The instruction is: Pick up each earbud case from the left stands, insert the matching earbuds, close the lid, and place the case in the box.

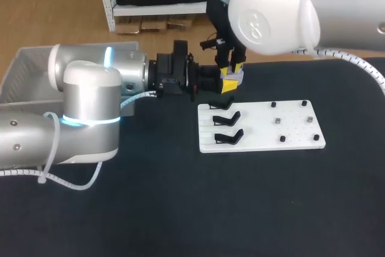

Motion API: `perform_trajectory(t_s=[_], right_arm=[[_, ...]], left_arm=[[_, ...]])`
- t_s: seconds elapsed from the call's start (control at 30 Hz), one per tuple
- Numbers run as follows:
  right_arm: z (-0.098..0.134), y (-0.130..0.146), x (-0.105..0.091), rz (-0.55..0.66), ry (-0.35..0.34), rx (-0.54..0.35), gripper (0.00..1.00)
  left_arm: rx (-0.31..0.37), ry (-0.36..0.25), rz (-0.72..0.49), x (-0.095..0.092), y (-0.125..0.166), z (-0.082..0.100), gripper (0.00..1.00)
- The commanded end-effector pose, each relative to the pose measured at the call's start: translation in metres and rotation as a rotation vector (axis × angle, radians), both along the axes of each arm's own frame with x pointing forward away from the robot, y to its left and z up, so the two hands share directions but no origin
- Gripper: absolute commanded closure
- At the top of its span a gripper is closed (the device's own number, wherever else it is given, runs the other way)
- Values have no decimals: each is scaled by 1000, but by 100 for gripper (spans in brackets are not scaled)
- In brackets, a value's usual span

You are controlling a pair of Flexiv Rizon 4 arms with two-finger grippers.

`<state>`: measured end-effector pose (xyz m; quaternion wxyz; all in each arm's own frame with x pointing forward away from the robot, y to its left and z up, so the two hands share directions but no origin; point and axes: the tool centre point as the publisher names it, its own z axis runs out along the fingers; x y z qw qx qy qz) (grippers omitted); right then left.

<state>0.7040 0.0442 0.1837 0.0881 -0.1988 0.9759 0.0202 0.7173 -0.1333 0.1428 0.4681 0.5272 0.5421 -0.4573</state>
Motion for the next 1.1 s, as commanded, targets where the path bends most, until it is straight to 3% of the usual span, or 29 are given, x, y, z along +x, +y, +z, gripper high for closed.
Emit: perform_trajectory(t_s=[0.03,0.07,0.13,0.4,0.87,1.0,1.1], right_arm=[[-3,0,0,0,1,-8,100],[-3,0,-1,1,0,-8,100],[-2,0,-1,2,0,-6,81],[1,2,-3,8,-7,-3,68],[9,1,-4,2,-25,-5,62],[24,1,-5,3,-49,28,62],[34,1,6,-10,-89,65,62]], left_arm=[[-9,-7,6,-1,2,0,100],[-9,-7,6,-1,2,0,100],[-9,-7,6,-1,2,0,100],[-9,-7,6,-1,2,0,100],[-9,-7,6,-1,2,0,100],[-9,-7,6,-1,2,0,100],[-9,-7,6,-1,2,0,100]])
